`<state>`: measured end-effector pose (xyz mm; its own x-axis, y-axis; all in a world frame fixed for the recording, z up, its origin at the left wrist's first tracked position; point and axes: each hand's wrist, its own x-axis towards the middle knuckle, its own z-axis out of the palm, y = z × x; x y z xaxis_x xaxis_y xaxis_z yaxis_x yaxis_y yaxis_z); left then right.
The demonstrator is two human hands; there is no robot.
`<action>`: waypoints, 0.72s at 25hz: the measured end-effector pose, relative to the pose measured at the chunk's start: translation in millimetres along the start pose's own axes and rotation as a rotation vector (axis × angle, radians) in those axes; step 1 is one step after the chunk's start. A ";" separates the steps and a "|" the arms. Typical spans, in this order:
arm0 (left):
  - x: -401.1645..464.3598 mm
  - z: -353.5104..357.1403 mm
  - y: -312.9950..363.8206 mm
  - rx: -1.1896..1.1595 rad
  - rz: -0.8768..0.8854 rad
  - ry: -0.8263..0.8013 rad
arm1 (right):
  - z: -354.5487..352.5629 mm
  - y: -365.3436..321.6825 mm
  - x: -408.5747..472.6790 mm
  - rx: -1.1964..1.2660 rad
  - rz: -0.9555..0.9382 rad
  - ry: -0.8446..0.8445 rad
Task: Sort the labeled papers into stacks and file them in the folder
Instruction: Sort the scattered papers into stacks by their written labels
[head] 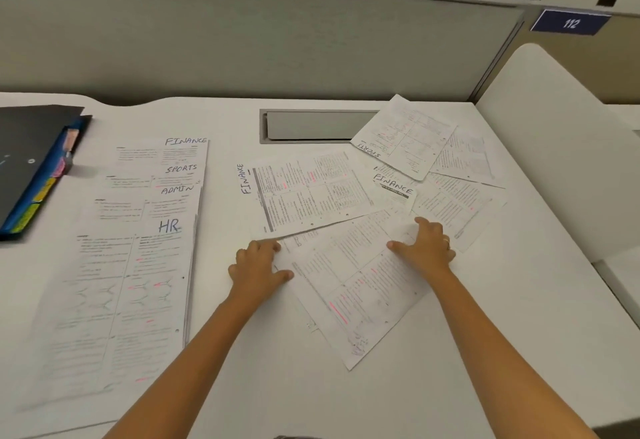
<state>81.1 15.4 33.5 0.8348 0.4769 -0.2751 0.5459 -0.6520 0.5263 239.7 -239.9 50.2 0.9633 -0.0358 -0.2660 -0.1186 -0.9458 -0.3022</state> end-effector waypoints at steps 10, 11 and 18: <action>-13.4 0.8 7.9 -0.055 0.093 0.013 | -22.3 19.0 2.9 -0.037 0.101 -0.102; -17.1 -2.3 9.0 -0.123 0.090 0.022 | -26.1 23.5 4.8 0.049 0.084 -0.120; -40.4 -58.7 58.6 -0.861 -0.110 -0.049 | -72.7 15.1 -15.4 0.254 -0.165 -0.078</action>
<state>75.3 -7.5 122.7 0.7933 0.4721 -0.3845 0.3964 0.0788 0.9147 240.6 -277.0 116.3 0.9544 0.1455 -0.2608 -0.0281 -0.8256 -0.5636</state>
